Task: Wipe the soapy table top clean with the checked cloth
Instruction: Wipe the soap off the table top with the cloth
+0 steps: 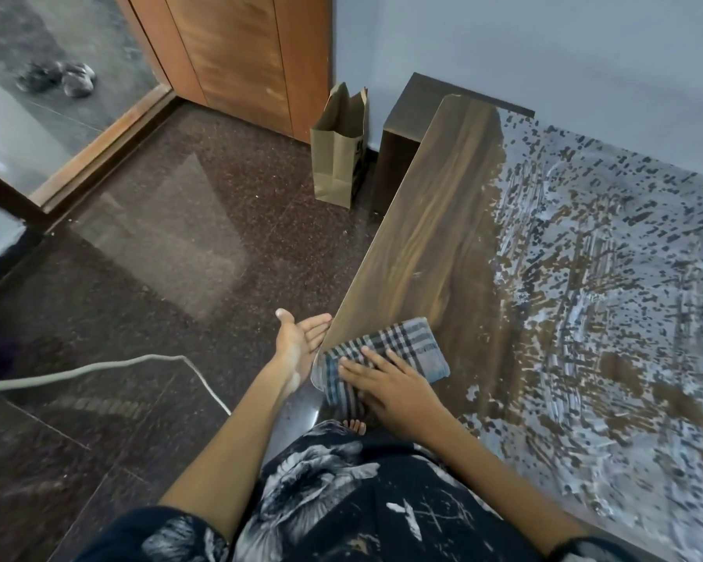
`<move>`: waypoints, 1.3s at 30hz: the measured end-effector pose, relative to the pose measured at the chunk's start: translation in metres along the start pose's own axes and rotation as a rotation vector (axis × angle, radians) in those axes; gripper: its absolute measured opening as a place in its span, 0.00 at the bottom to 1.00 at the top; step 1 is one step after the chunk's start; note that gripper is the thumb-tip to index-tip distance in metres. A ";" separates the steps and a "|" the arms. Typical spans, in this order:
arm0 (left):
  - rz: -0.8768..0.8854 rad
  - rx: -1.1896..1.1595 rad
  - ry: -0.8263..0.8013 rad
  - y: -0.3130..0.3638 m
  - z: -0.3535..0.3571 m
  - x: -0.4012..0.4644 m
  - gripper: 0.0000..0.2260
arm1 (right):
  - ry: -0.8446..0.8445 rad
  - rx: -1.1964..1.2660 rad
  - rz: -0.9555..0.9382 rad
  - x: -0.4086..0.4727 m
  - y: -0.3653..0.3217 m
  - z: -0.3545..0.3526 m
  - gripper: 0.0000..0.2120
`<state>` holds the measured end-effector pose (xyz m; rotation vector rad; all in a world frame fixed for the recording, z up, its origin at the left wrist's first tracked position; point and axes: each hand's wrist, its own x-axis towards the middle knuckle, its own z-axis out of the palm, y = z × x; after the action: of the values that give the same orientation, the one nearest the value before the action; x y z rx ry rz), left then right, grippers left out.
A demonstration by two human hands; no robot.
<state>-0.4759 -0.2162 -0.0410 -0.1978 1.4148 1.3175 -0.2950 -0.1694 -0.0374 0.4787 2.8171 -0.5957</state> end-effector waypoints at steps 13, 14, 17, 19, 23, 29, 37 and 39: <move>-0.093 0.102 -0.067 0.001 -0.031 -0.009 0.45 | -0.045 -0.093 -0.098 0.024 -0.033 0.007 0.32; -0.091 0.116 -0.071 0.000 -0.032 -0.009 0.45 | -0.064 -0.097 -0.131 0.019 -0.030 0.007 0.32; -0.063 0.160 -0.050 0.000 -0.027 -0.012 0.44 | -0.092 -0.071 -0.198 0.006 -0.017 0.007 0.34; -0.068 0.155 -0.046 0.001 -0.023 -0.014 0.43 | -0.116 -0.069 -0.199 -0.003 -0.006 0.004 0.35; -0.080 0.157 -0.032 0.005 -0.021 -0.012 0.43 | -0.123 -0.048 -0.030 -0.018 0.027 -0.011 0.28; -0.072 0.143 -0.038 0.009 -0.005 -0.006 0.43 | 0.013 -0.036 0.189 0.027 0.006 -0.026 0.33; -0.082 0.146 0.004 0.013 0.012 0.005 0.41 | -0.003 0.035 -0.174 -0.013 -0.001 -0.003 0.28; -0.092 0.132 0.007 0.015 0.014 0.007 0.41 | -0.017 0.074 -0.147 -0.036 0.013 0.003 0.26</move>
<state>-0.4811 -0.1960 -0.0338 -0.1777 1.4759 1.1453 -0.2568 -0.1689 -0.0351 0.2788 2.8397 -0.7311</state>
